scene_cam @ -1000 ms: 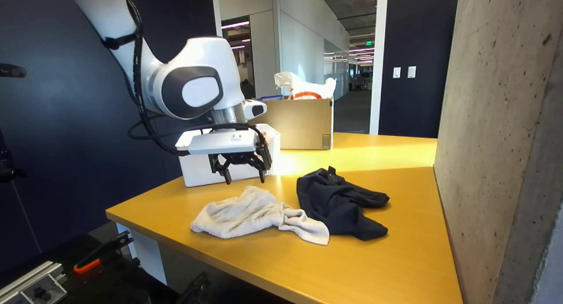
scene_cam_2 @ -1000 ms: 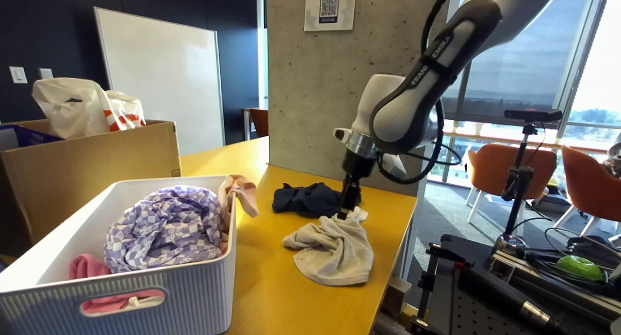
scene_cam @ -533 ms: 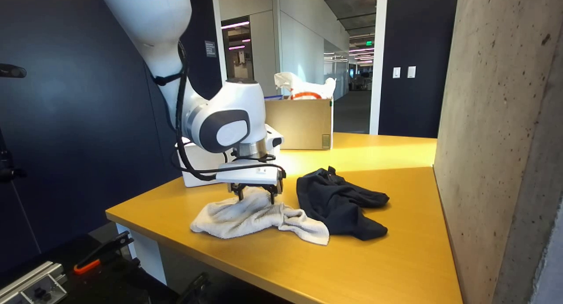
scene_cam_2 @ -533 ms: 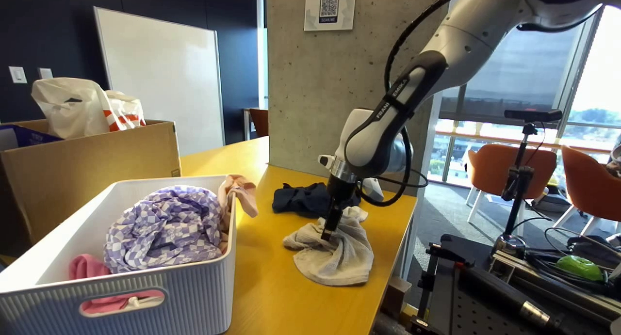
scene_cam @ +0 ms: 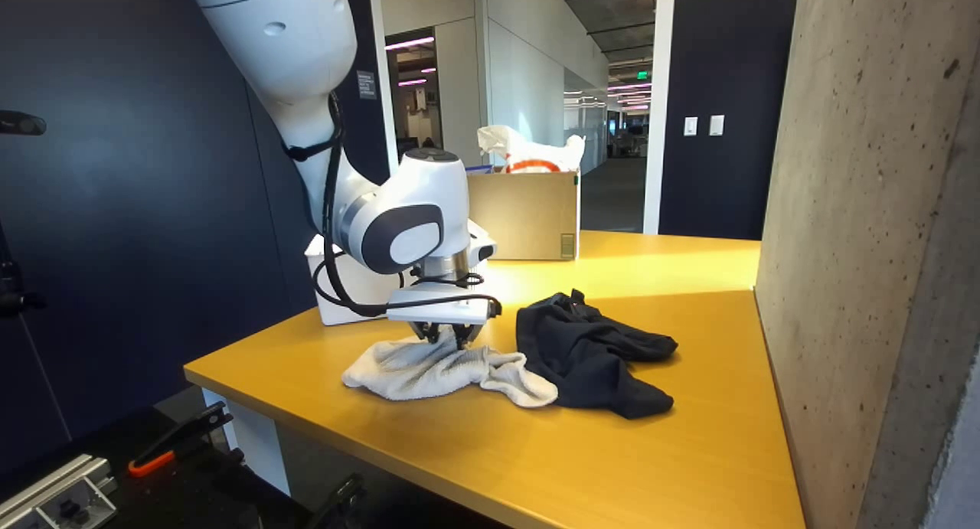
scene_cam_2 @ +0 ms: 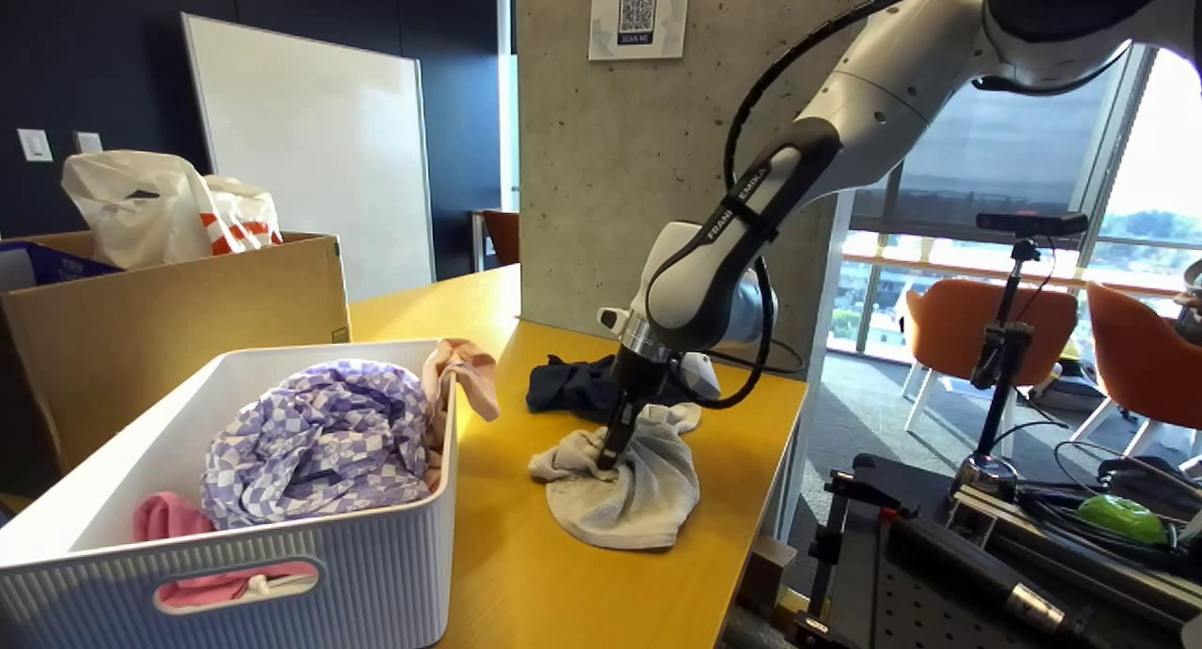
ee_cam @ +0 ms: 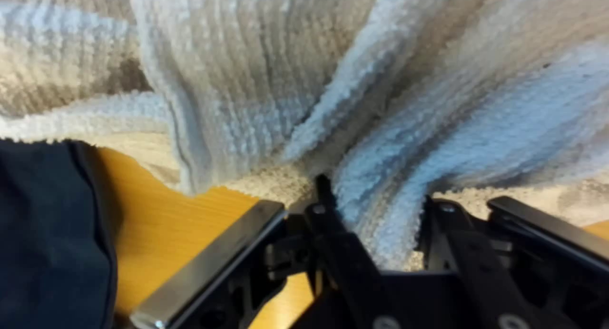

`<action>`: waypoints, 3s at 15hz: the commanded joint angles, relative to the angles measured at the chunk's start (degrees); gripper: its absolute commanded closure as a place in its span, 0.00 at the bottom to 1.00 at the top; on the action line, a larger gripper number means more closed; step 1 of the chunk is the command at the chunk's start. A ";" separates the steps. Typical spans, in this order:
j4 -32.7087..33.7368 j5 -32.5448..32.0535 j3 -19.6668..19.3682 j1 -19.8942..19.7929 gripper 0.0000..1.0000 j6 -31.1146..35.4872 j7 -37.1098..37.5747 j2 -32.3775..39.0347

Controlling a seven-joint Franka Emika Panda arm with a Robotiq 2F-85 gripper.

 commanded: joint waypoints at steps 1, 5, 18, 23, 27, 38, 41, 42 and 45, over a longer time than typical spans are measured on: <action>-2.15 -0.11 3.18 -1.93 0.94 -0.51 -0.25 -2.76; -10.50 1.46 5.28 -2.59 0.98 1.43 1.55 -12.60; 4.80 -8.64 6.93 1.42 0.96 -3.90 10.86 -28.27; 22.02 -12.22 -3.04 17.75 0.96 -11.32 10.51 -17.47; 33.83 -11.12 -4.18 21.36 0.96 -14.80 8.09 -5.63; 33.19 -11.81 -5.07 22.94 0.10 -15.68 3.64 -3.69; 24.68 -13.03 -8.22 23.46 0.00 -15.84 7.41 -9.93; 21.26 -13.62 -9.62 23.43 0.00 -15.77 9.18 -12.51; 12.01 -12.83 -11.23 20.44 0.00 -15.52 11.16 -19.33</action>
